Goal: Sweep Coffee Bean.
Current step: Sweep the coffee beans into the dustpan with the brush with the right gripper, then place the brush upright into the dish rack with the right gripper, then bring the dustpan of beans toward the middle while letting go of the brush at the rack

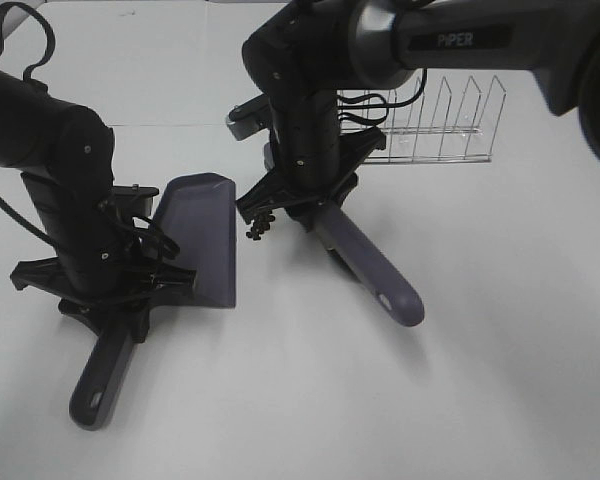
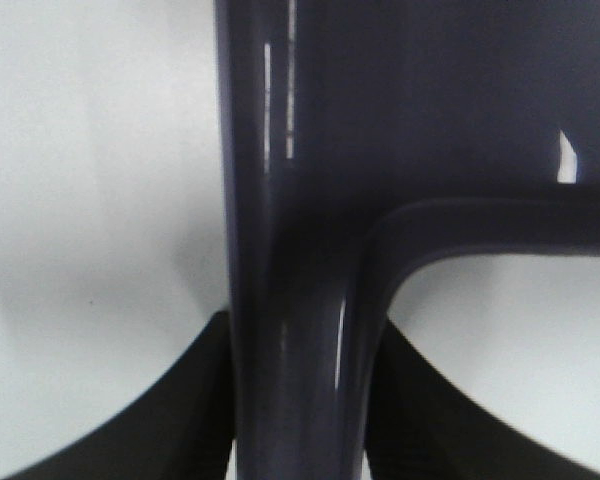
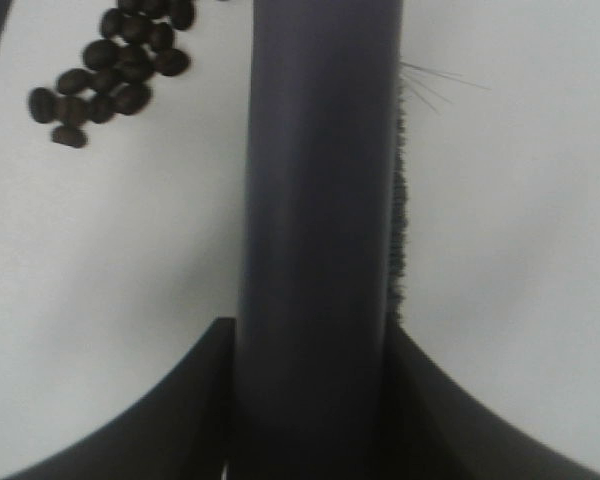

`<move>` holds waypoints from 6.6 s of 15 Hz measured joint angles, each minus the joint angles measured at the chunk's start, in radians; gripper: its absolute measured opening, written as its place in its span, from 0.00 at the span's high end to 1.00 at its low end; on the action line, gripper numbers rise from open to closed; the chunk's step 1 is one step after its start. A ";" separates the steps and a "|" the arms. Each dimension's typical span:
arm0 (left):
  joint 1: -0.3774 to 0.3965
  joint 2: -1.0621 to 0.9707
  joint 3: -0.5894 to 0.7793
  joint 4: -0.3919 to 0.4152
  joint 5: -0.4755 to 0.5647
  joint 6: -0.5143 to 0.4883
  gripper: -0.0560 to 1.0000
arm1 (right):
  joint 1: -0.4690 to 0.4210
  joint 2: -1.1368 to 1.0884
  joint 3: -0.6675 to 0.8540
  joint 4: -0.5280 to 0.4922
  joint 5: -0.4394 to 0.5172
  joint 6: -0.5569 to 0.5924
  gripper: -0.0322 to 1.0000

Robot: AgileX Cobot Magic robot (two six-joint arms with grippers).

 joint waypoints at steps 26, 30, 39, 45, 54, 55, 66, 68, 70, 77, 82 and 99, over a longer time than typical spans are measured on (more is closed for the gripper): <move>0.000 0.000 0.000 0.000 -0.018 0.003 0.62 | -0.294 -0.345 -0.168 0.050 0.195 -0.099 0.66; 0.000 0.000 0.000 0.000 -0.023 0.004 0.62 | -0.461 -0.395 0.047 0.093 0.203 -0.099 0.66; 0.000 0.000 0.000 0.001 -0.037 0.010 0.62 | -0.470 -0.235 0.086 0.213 0.175 -0.099 0.66; 0.000 0.000 0.000 0.001 -0.047 0.010 0.62 | -0.434 -0.213 0.084 0.225 0.067 -0.099 0.66; 0.000 0.000 0.000 0.001 -0.048 0.010 0.62 | -0.433 -0.063 -0.120 0.149 0.123 -0.099 0.66; 0.000 0.000 0.000 0.001 -0.048 0.010 0.62 | -0.433 -0.047 -0.151 0.137 0.126 -0.099 0.66; 0.000 0.000 0.000 0.001 -0.048 0.023 0.62 | -0.437 0.103 -0.350 0.102 0.066 -0.075 0.66; 0.000 0.000 0.000 0.001 -0.048 0.024 0.62 | -0.437 0.103 -0.352 0.089 0.042 -0.065 0.66; 0.000 0.000 0.000 0.001 -0.048 0.026 0.62 | -0.437 0.103 -0.352 0.084 0.025 -0.062 0.66; 0.000 0.000 0.000 0.001 -0.048 0.026 0.62 | -0.437 0.104 -0.352 0.082 0.026 -0.062 0.64; 0.000 0.000 0.000 0.001 -0.049 0.026 0.62 | -0.437 0.088 -0.355 0.060 0.026 -0.063 0.22; 0.000 -0.011 -0.104 -0.076 -0.076 0.030 0.62 | -0.308 -0.457 0.167 0.260 0.186 -0.202 0.24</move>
